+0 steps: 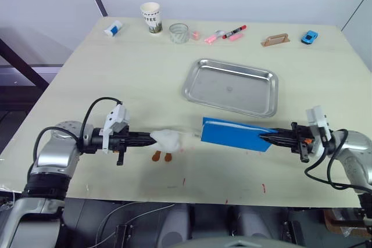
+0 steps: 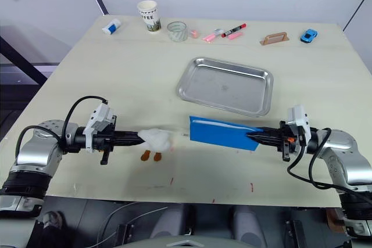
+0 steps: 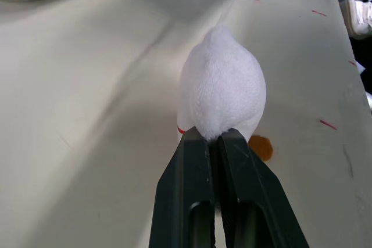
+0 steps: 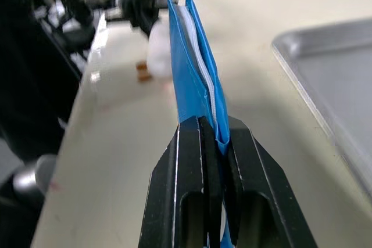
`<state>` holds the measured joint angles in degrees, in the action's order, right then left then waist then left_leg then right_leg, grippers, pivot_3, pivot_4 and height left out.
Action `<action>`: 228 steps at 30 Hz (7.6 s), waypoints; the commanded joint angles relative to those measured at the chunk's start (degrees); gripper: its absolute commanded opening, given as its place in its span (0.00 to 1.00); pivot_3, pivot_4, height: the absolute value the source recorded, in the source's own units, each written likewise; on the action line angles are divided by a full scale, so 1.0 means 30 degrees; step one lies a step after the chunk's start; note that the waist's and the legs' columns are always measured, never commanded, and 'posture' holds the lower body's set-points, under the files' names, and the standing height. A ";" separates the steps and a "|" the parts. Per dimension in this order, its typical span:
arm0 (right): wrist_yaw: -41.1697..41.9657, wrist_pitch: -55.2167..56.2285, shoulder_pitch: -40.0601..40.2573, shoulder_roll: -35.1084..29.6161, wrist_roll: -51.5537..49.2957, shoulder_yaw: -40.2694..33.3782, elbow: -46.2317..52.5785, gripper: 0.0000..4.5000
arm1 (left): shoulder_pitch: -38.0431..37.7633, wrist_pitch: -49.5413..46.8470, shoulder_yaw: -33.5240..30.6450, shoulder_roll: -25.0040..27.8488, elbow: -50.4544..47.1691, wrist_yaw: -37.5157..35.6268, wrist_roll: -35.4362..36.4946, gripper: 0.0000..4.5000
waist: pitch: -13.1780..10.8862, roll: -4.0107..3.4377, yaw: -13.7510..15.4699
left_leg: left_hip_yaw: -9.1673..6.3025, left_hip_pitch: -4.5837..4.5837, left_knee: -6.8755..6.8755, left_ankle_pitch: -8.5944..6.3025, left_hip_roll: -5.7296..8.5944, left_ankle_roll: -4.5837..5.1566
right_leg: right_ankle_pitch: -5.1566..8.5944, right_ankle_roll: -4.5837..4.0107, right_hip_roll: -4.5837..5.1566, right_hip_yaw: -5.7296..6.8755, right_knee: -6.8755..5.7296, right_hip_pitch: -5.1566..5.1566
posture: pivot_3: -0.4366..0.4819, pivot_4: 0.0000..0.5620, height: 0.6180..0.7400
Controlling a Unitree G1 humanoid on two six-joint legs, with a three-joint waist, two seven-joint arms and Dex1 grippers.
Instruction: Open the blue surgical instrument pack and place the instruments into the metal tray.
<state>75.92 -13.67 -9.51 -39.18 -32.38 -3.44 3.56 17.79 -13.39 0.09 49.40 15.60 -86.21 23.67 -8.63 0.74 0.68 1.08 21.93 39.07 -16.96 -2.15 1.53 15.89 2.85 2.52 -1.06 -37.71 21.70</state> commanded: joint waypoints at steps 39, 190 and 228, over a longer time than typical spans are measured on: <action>0.0703 0.2623 -0.0737 -0.0343 0.2309 0.1765 -0.1311 0.00 | -0.0182 -0.5512 -0.2694 -0.1151 -0.6840 0.3637 0.4160 0.99 | 0.0005 0.0015 0.0010 | -0.0008 -0.0011 0.0005 0.0000 -0.0005 -0.0001 | -0.0002 0.0001 0.0021 0.0000 -0.0013 -0.0011 | 0.48 0.27 1.00; -0.4898 -0.2853 0.4253 -0.2613 0.4007 0.4547 0.5868 0.01 | 0.5631 0.4893 0.5042 -0.8525 0.5327 0.6339 -0.6543 0.00 | 0.0058 0.0083 0.0180 | -0.0066 -0.0003 0.0059 0.0002 0.0048 -0.0001 | -0.0002 0.0005 -0.0053 0.0005 -0.0015 -0.0047 | 0.48 0.27 1.00; -0.4955 -0.4604 0.3857 -0.2148 0.0582 0.2281 0.8075 0.00 | -0.0967 -0.1150 -0.1686 -0.4132 -0.4649 0.1973 0.3219 0.99 | 0.0039 0.0077 0.0011 | -0.0065 0.0013 0.0046 0.0001 -0.0031 -0.0002 | 0.0002 -0.0004 -0.0052 -0.0001 -0.0014 -0.0018 | 0.48 0.27 1.00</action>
<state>61.20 -27.47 1.99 -45.62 -28.30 6.64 24.86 15.43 -15.59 -2.03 34.95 4.82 -77.09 29.66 -8.51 0.97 0.72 0.89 21.97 39.21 -16.96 -2.25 1.53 15.90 2.84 2.36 -1.07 -37.76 21.65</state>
